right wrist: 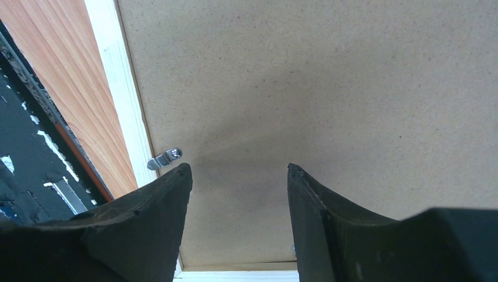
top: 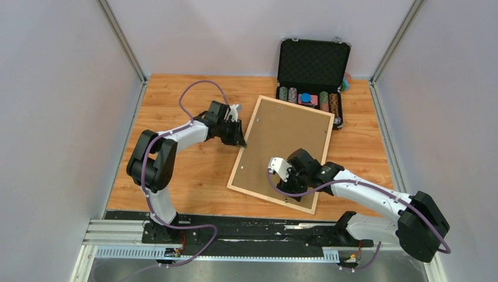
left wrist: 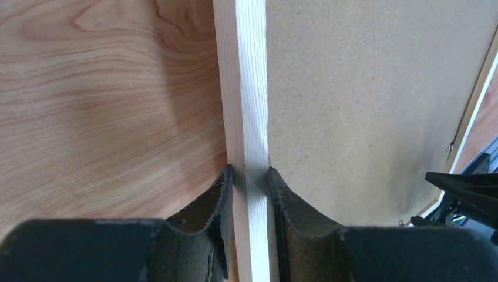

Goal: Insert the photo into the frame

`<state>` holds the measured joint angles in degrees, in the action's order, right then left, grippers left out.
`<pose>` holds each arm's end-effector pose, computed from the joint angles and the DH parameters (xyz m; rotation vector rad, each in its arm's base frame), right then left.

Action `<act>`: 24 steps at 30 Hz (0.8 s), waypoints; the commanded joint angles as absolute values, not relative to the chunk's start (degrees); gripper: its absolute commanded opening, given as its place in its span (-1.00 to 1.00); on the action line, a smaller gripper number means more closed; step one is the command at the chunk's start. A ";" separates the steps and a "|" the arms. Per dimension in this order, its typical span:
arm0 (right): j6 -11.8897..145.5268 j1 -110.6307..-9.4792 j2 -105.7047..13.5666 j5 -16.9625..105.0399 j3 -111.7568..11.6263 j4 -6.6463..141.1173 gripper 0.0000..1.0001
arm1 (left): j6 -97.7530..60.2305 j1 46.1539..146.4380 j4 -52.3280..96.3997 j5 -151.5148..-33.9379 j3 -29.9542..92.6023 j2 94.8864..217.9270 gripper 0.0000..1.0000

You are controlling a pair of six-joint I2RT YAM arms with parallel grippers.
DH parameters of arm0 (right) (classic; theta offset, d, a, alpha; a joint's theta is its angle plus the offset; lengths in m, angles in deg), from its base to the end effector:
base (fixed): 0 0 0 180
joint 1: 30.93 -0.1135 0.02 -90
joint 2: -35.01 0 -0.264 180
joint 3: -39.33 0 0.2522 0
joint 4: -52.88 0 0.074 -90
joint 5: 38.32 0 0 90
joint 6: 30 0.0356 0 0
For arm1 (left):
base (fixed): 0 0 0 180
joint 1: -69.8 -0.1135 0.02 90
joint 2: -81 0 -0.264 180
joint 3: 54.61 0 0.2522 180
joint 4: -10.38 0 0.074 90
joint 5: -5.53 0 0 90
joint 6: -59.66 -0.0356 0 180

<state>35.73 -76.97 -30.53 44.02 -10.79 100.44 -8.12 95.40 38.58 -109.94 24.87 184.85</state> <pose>0.1378 0.1497 0.1894 -1.5831 2.1728 0.2987 0.3338 -0.1769 0.1815 0.2736 2.5734 -0.8874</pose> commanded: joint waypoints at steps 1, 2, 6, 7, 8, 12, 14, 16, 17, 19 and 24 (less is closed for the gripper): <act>36.11 -77.73 -30.54 43.03 -11.57 98.08 0.19 | -7.91 95.81 34.29 -113.87 25.45 183.10 -1.00; 36.18 -77.90 -30.55 42.34 -11.75 98.01 0.19 | -7.86 95.81 34.27 -113.50 25.44 183.12 -1.00; 36.68 -78.50 -30.96 40.16 -12.55 97.94 0.18 | -7.75 95.81 34.28 -112.08 25.27 183.41 -1.00; 36.78 -78.85 -31.13 40.08 -12.65 97.92 0.18 | -7.71 95.81 34.31 -111.90 25.25 183.44 -1.00; 36.80 -79.22 -31.24 40.02 -12.75 97.77 0.17 | -7.69 95.81 34.33 -111.63 25.25 183.58 -1.00; 36.89 -80.50 -31.58 40.05 -12.92 97.28 0.17 | -7.51 95.81 34.17 -111.08 25.33 184.29 -1.00; 36.99 -81.16 -31.84 40.10 -12.99 96.96 0.17 | -7.45 95.81 34.24 -111.00 25.42 184.59 -1.00; 36.90 -81.64 -32.03 40.27 -13.16 96.67 0.16 | -7.41 95.81 34.25 -110.98 25.47 184.84 -1.00; 36.89 -81.72 -32.11 40.36 -13.19 96.54 0.16 | -7.45 95.81 34.25 -110.94 25.53 184.92 -1.00; 36.74 -81.91 -32.20 40.21 -13.47 96.20 0.16 | -7.53 95.81 34.24 -110.81 25.47 184.89 -1.00; 36.54 -82.33 -33.12 40.32 -14.24 95.59 0.15 | -7.58 95.81 34.17 -110.84 25.51 184.92 -1.00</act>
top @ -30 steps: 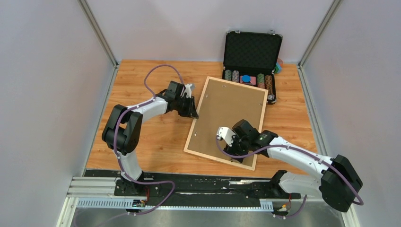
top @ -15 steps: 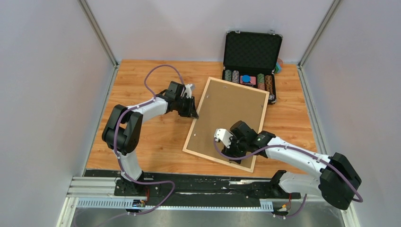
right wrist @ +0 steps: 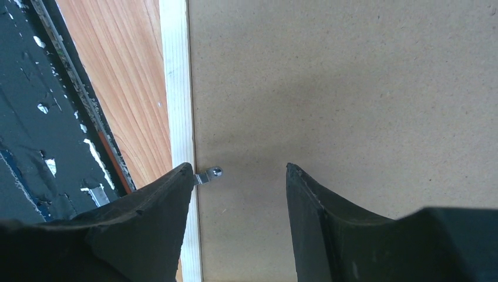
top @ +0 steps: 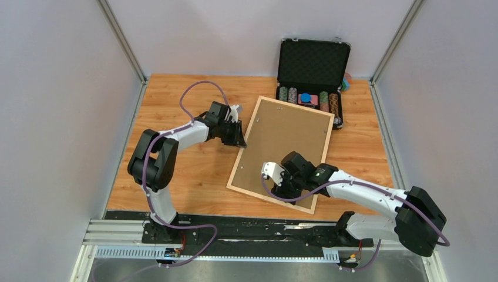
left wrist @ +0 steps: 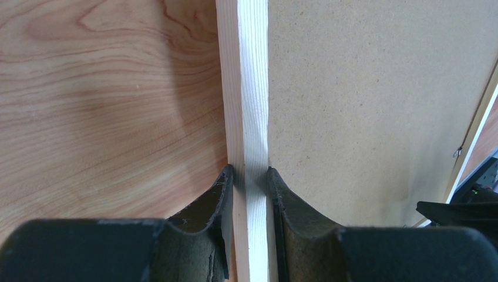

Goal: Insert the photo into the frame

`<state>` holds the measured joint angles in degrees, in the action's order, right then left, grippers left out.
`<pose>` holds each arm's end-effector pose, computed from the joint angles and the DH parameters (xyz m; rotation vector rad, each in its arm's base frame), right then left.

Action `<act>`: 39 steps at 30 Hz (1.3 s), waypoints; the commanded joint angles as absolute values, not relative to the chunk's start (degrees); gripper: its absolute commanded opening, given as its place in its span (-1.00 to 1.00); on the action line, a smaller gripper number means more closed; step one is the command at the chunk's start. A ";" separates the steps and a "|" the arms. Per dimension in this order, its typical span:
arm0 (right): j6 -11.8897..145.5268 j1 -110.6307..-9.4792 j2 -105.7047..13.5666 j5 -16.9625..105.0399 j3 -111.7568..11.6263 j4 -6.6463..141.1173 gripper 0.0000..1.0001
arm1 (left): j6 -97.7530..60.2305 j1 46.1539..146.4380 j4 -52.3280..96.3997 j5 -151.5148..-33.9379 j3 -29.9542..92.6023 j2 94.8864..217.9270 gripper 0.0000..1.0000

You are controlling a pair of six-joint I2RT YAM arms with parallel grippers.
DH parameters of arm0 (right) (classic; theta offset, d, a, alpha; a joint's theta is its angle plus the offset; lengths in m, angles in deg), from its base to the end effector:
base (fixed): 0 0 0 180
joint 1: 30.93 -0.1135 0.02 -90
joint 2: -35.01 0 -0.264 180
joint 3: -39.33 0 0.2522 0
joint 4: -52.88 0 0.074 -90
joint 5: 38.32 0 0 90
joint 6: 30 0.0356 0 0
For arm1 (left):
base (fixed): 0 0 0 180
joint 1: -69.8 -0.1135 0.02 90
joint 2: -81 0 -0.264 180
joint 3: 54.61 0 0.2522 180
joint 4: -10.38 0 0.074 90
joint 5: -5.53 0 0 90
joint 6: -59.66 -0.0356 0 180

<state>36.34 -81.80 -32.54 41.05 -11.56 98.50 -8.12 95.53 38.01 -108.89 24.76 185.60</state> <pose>0.1284 0.1682 0.1887 -1.6760 2.1010 0.3989 0.3350 -0.1778 0.1766 0.2671 2.5788 -0.8643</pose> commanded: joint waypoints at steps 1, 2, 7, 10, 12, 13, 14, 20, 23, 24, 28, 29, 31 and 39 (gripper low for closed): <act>36.46 -82.41 -33.33 40.38 -14.32 95.55 0.15 | -7.58 95.81 34.23 -110.90 25.51 184.94 -1.00; 36.33 -82.43 -33.48 40.57 -14.26 95.48 0.15 | -7.58 95.81 34.19 -110.95 25.51 184.91 -1.00; 35.80 -83.11 -34.13 41.15 -13.62 95.12 0.15 | -7.49 95.80 34.18 -111.15 25.53 185.00 -1.00; 35.29 -83.99 -34.57 42.41 -12.97 94.72 0.15 | -7.49 95.81 34.20 -111.24 25.53 185.04 -1.00; 35.08 -84.11 -34.51 43.00 -12.64 94.59 0.15 | -7.49 95.77 34.26 -111.15 25.62 185.07 -1.00; 34.97 -84.10 -34.43 43.24 -12.41 94.57 0.15 | -7.53 95.79 34.34 -111.21 25.67 185.07 -1.00; 34.75 -84.10 -34.36 43.55 -12.21 94.51 0.15 | -7.56 95.78 34.40 -111.23 25.68 185.17 -1.00; 34.15 -84.15 -34.01 45.01 -10.98 94.30 0.15 | -7.41 95.81 34.37 -111.49 25.78 185.47 -1.00; 33.93 -84.11 -33.43 45.60 -10.20 94.30 0.15 | -7.48 95.81 34.49 -111.43 25.79 185.37 -1.00; 33.90 -84.10 -33.03 45.62 -10.02 94.36 0.15 | -7.49 95.81 34.46 -111.44 25.78 185.29 -1.00; 33.82 -84.12 -31.96 46.20 -9.26 94.95 0.15 | -7.54 95.81 34.59 -111.29 25.80 185.31 -1.00; 33.74 -84.10 -31.77 46.35 -9.16 95.13 0.15 | -7.57 95.81 34.60 -111.32 25.83 185.36 -1.00; 33.58 -84.14 -31.49 46.45 -9.06 95.52 0.15 | -7.55 95.81 34.59 -111.34 25.83 185.46 -1.00; 32.44 -84.10 -30.74 47.84 -8.41 96.30 0.15 | -7.66 95.81 34.71 -111.06 25.94 185.51 -1.00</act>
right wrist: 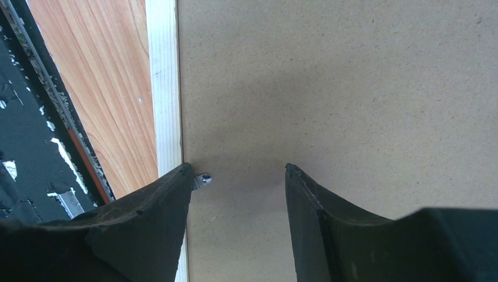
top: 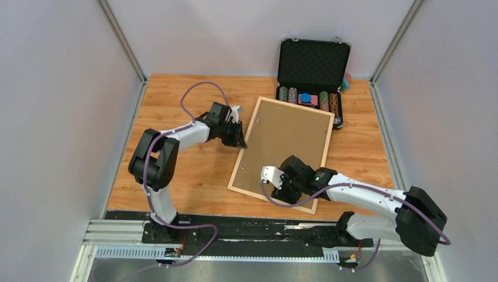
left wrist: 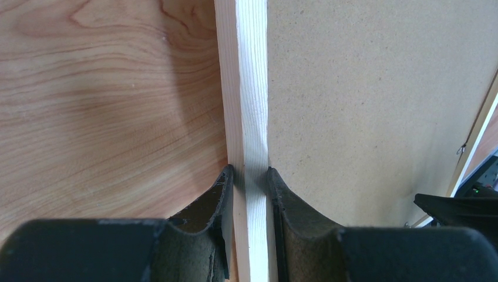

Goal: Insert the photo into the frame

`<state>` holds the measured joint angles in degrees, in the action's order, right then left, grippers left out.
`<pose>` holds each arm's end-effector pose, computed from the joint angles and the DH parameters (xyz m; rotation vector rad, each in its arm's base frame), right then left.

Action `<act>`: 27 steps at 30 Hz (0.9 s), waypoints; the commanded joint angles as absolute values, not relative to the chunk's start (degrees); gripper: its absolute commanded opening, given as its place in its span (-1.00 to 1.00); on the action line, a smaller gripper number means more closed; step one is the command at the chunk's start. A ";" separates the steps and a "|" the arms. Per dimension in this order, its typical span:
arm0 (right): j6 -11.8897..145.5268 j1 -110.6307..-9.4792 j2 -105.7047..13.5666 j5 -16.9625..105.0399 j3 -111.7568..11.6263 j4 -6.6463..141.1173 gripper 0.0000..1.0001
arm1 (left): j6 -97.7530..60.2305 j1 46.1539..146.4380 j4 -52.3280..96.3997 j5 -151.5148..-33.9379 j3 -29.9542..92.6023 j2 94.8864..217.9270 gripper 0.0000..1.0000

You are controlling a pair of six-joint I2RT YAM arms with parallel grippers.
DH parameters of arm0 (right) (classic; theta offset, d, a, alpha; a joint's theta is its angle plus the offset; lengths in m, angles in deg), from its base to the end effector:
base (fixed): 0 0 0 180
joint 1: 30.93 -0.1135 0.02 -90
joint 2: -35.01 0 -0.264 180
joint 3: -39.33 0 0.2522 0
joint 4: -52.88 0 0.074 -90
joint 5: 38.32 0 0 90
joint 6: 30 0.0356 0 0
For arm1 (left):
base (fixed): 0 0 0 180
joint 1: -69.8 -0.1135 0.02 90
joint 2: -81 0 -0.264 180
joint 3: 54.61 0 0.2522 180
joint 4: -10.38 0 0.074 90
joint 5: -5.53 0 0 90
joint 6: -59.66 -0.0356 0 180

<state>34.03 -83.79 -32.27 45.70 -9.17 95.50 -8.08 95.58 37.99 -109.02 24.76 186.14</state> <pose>0.1233 0.1690 0.1798 -1.7194 2.0363 0.2933 0.3353 -0.1784 0.1733 0.2665 2.5887 -0.8655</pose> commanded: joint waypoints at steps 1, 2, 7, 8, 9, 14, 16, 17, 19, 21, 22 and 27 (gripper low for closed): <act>32.33 -84.10 -30.71 48.00 -8.36 96.40 0.15 | -7.71 95.81 34.70 -111.08 25.95 185.59 -1.00; 32.14 -84.10 -30.57 48.18 -8.28 96.50 0.15 | -7.73 95.81 34.75 -110.98 25.95 185.64 -1.00; 30.79 -84.10 -29.88 48.69 -8.05 97.15 0.15 | -8.08 95.81 34.95 -110.57 26.16 185.81 -1.00; 30.43 -84.10 -29.73 48.69 -8.09 97.33 0.15 | -8.09 95.81 35.13 -110.46 26.23 185.89 -1.00; 30.09 -84.15 -29.62 48.69 -8.09 97.55 0.15 | -8.21 95.81 35.21 -110.43 26.33 185.96 -1.00; 28.44 -84.13 -28.91 48.54 -7.92 98.50 0.15 | -8.68 95.81 35.73 -109.79 26.76 186.54 -1.00; 28.08 -84.11 -28.49 48.35 -7.85 98.91 0.15 | -8.99 95.81 36.00 -109.47 26.94 186.70 -1.00; 27.89 -84.10 -28.19 48.28 -7.77 99.08 0.15 | -9.03 95.81 36.00 -109.36 26.99 186.81 -1.00; 27.63 -84.13 -27.68 48.19 -7.72 99.47 0.15 | -9.26 95.81 36.16 -108.87 27.13 186.98 -1.00; 27.72 -84.12 -27.35 47.73 -7.74 99.80 0.15 | -9.33 95.81 36.34 -108.68 27.25 187.12 -1.00; 27.89 -84.15 -27.36 47.46 -7.81 99.90 0.15 | -9.33 95.81 36.35 -108.66 27.38 187.19 -1.00; 29.98 -84.10 -27.21 46.40 -9.42 100.23 0.15 | -9.38 95.81 36.44 -108.78 27.49 187.43 -1.00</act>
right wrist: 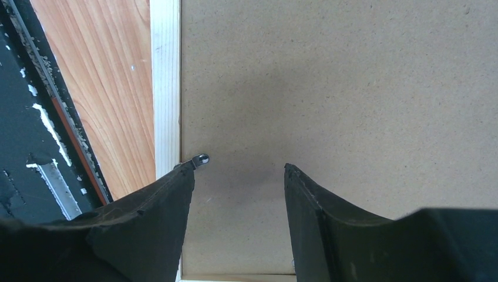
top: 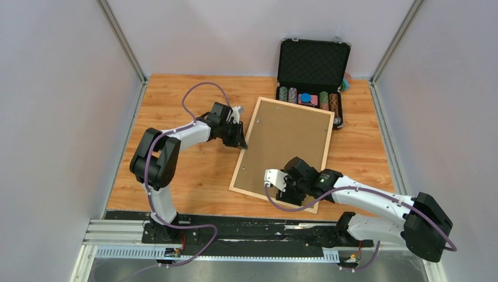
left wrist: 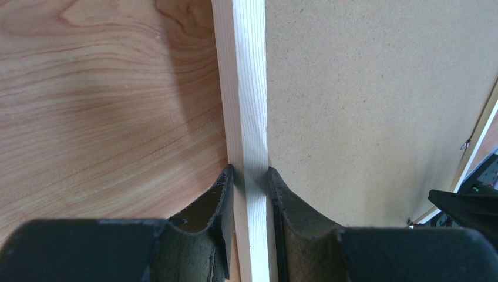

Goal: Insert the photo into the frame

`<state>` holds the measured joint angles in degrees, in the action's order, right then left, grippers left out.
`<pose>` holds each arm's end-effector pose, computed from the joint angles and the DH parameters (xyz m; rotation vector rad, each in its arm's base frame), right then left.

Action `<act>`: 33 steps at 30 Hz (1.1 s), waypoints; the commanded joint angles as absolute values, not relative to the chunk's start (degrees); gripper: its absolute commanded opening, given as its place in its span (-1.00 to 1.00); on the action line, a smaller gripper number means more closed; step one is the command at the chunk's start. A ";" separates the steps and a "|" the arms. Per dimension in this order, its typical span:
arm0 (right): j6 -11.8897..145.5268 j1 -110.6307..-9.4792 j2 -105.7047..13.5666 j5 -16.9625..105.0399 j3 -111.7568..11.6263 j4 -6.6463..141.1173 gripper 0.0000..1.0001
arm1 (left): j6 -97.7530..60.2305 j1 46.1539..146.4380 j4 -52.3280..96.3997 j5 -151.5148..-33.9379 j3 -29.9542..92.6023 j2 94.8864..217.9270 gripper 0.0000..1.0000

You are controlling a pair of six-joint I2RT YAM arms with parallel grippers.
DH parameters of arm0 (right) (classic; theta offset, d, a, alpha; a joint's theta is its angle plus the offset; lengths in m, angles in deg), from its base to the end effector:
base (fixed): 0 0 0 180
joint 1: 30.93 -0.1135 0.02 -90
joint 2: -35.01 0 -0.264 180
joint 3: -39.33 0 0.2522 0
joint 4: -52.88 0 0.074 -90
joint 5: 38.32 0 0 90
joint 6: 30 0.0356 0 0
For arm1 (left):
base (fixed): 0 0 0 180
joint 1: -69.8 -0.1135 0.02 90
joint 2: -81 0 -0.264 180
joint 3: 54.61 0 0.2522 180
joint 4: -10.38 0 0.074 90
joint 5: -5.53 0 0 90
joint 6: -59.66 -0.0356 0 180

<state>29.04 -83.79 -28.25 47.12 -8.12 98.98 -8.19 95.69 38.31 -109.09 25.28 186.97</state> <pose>0.1157 0.1575 0.1840 -1.8004 1.9661 0.2309 0.3369 -0.1800 0.1704 0.2698 2.5997 -0.8644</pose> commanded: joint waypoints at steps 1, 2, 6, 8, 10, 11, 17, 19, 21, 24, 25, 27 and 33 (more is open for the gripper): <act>30.54 -84.10 -27.07 46.12 -9.91 100.22 0.15 | -9.35 95.81 36.49 -108.75 27.46 187.44 -1.00; 31.01 -84.17 -27.05 45.61 -10.34 100.28 0.15 | -9.34 95.81 36.46 -108.75 27.45 187.44 -1.00; 31.82 -84.12 -27.72 43.89 -11.44 100.41 0.15 | -9.36 95.81 36.51 -108.78 27.45 187.52 -1.00; 32.21 -84.10 -28.03 43.23 -12.08 100.50 0.15 | -9.47 95.80 36.50 -108.73 27.45 187.62 -1.00; 32.39 -84.10 -28.50 43.12 -12.66 100.56 0.15 | -9.47 95.81 36.53 -108.77 27.59 187.73 -1.00; 32.39 -84.10 -28.67 42.91 -12.93 100.49 0.15 | -9.44 95.81 36.53 -108.79 27.59 187.80 -1.00; 32.29 -84.13 -30.15 42.14 -13.22 100.01 0.16 | -9.34 95.81 36.71 -109.03 27.71 188.10 -1.00; 31.96 -84.16 -30.08 42.37 -12.75 99.88 0.16 | -9.36 95.81 36.76 -109.01 27.71 188.01 -1.00; 31.81 -84.15 -29.95 42.50 -12.14 99.59 0.16 | -9.34 95.81 36.71 -109.08 27.71 188.01 -1.00; 32.07 -84.15 -30.19 42.67 -11.39 99.06 0.16 | -9.29 95.81 36.80 -109.31 27.79 188.24 -1.00; 32.13 -84.11 -30.32 42.75 -11.23 98.85 0.16 | -9.27 95.81 36.80 -109.33 27.79 188.36 -1.00; 32.26 -84.15 -30.58 42.74 -10.86 98.35 0.16 | -9.18 95.81 36.84 -109.34 27.83 188.40 -1.00; 32.65 -84.43 -31.87 43.59 -10.00 96.59 0.16 | -9.16 95.81 36.79 -109.48 27.80 188.21 -1.00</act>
<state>31.71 -83.81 -31.20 43.41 -10.68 99.81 -8.34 95.69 38.42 -109.48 25.98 187.61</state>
